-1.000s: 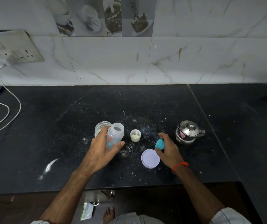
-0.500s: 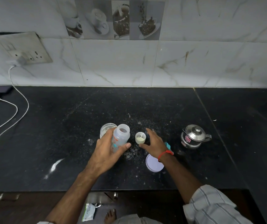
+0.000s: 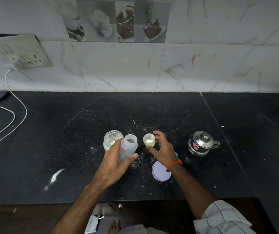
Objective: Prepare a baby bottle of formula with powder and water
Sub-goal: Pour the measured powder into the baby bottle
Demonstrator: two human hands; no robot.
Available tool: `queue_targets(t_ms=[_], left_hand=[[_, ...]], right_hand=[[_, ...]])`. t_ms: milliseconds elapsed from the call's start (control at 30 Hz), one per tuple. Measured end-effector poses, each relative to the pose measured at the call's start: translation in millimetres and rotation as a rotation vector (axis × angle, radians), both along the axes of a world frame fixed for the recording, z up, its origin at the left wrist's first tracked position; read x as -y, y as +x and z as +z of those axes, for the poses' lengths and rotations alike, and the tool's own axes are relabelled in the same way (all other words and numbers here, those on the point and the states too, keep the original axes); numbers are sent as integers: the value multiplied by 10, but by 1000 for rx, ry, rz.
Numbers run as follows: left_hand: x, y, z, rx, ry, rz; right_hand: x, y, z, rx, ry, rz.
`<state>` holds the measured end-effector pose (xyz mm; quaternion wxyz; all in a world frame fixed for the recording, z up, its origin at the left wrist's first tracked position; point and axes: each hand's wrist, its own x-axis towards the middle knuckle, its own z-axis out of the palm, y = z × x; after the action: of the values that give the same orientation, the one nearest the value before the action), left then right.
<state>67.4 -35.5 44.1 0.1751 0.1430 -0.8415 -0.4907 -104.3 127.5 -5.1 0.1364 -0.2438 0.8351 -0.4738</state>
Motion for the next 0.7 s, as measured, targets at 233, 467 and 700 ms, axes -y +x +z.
queue_targets(t_ms=[233, 467, 700], left_hand=[[-73, -60, -54, 26, 14, -35], [-213, -172, -111, 38, 1, -87], [-298, -269, -102, 43, 58, -136]], right_hand=[[-134, 91, 438, -88, -168, 20], [-270, 215, 927, -440, -102, 197], [-320, 268, 1136, -661, 0, 361]])
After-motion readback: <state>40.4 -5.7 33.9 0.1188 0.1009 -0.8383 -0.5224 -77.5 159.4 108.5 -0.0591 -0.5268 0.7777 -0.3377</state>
